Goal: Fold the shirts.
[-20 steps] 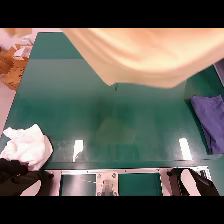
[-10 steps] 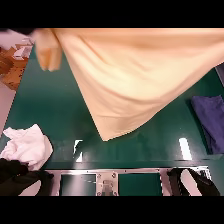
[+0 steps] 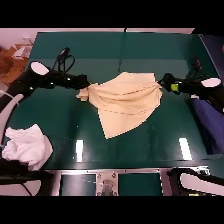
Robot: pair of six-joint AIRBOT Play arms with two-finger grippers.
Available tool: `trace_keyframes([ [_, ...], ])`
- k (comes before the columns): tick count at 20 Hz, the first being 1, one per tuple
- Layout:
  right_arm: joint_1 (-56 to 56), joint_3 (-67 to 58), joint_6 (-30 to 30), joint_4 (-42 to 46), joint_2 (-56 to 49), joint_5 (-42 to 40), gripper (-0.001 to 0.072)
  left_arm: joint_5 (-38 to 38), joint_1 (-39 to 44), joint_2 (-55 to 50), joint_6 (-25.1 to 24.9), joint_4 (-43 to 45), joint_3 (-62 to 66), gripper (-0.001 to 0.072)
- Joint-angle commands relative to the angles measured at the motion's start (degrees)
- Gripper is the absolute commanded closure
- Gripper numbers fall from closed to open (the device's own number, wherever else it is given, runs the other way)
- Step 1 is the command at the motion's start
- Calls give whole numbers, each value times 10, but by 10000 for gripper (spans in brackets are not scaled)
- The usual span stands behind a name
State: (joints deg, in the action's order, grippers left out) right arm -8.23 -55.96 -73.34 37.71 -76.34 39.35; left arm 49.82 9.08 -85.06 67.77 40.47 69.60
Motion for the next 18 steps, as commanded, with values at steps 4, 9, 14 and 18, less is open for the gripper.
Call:
trace_keyframes([
  [4, -63, -91, -28, 41, -58, 214, 418, 22, -30, -46, -8, -34, 13, 57],
  [9, -98, -39, -76, 54, 61, 329, 419, 193, -114, -45, -7, -34, 96, 58],
  [14, 80, 227, -175, 43, 183, 202, 278, 224, -164, -46, -4, -33, 108, 58],
  [18, 286, 340, -195, -94, 155, 10, 205, 187, -166, -46, -8, -32, 108, 58],
])
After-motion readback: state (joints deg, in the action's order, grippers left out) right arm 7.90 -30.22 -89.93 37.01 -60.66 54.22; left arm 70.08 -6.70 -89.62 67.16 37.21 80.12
